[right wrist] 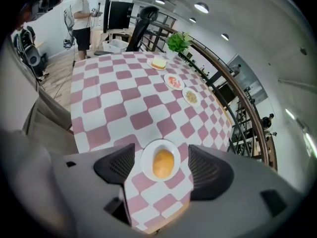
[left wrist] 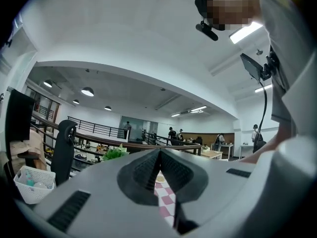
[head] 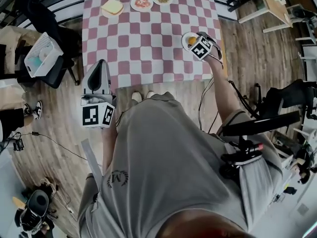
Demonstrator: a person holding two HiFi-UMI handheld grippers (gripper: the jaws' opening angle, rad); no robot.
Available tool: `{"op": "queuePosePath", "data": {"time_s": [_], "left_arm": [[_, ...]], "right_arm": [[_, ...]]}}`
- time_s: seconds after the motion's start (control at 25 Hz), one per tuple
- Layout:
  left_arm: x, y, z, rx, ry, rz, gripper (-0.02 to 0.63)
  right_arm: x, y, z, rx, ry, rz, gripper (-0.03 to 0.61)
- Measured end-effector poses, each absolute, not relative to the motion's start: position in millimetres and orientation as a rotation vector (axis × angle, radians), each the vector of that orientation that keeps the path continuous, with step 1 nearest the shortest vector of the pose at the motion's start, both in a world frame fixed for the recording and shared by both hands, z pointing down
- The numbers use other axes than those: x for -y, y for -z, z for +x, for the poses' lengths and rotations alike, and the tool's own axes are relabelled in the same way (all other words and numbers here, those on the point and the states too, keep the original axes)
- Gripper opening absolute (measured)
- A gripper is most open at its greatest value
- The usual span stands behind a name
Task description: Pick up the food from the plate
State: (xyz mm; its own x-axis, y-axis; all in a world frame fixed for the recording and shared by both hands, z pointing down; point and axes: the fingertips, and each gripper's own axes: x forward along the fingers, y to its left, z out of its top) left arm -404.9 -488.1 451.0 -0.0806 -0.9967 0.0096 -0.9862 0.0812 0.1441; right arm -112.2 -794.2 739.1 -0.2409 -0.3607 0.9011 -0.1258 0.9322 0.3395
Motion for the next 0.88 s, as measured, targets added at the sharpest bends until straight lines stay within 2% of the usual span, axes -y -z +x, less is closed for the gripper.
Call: {"op": "queuePosePath", "data": {"time_s": [0.52, 0.88], "left_arm": [[471, -463, -402, 2.281, 0.057, 1.975, 0.005], [475, -465, -392, 2.273, 0.025, 1.976, 0.005]], "right_arm": [[838, -840, -77, 1.702, 0.176, 0.263, 0.339], [852, -870, -71, 1.699, 0.046, 0.273, 0.339]]}}
